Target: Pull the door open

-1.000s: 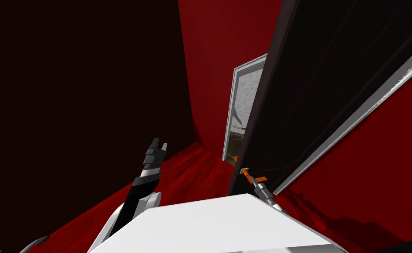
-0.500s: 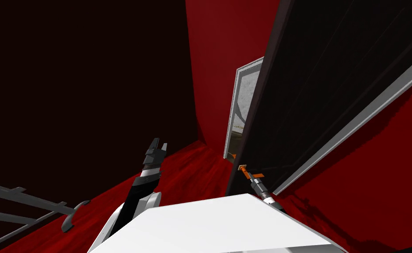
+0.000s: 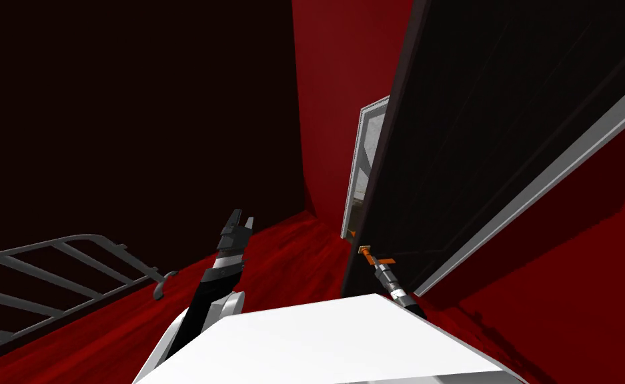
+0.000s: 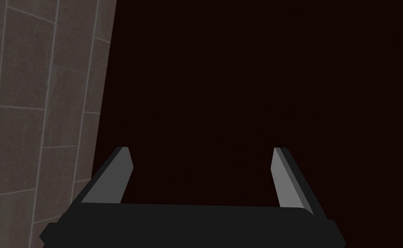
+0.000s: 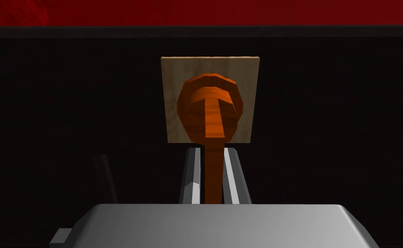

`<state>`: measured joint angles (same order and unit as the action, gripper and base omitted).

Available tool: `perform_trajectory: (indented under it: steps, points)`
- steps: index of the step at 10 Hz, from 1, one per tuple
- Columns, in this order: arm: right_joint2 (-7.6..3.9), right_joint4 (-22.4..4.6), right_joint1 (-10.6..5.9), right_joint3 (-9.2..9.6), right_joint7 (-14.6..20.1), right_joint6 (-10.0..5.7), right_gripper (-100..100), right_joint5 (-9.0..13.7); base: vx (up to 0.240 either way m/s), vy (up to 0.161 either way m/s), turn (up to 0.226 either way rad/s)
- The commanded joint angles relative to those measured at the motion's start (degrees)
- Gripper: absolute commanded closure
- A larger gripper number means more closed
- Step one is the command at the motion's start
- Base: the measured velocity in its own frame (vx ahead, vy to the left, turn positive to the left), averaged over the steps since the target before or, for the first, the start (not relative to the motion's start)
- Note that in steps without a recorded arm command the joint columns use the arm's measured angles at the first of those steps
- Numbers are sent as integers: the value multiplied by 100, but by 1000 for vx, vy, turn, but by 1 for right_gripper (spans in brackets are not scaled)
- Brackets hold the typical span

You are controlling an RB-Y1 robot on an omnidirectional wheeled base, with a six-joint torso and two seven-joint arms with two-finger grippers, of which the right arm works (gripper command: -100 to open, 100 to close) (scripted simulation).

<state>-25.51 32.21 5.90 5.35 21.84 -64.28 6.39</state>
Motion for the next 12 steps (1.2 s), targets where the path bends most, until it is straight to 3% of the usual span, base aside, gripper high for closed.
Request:
perform_trajectory:
  steps: [1, 8, 11, 12]
  points:
    - [33, -133, -176, 69, -94, 64, 100, 132, -210, -92, 205]
    - [138, -62, -583, 304, -450, 606, 100, 631, -207, -73, 148]
    - [171, -40, -710, 377, -560, 774, 100, 786, -186, -70, 107]
    - [183, -10, -669, 375, -543, 757, 100, 745, -80, -29, 41]
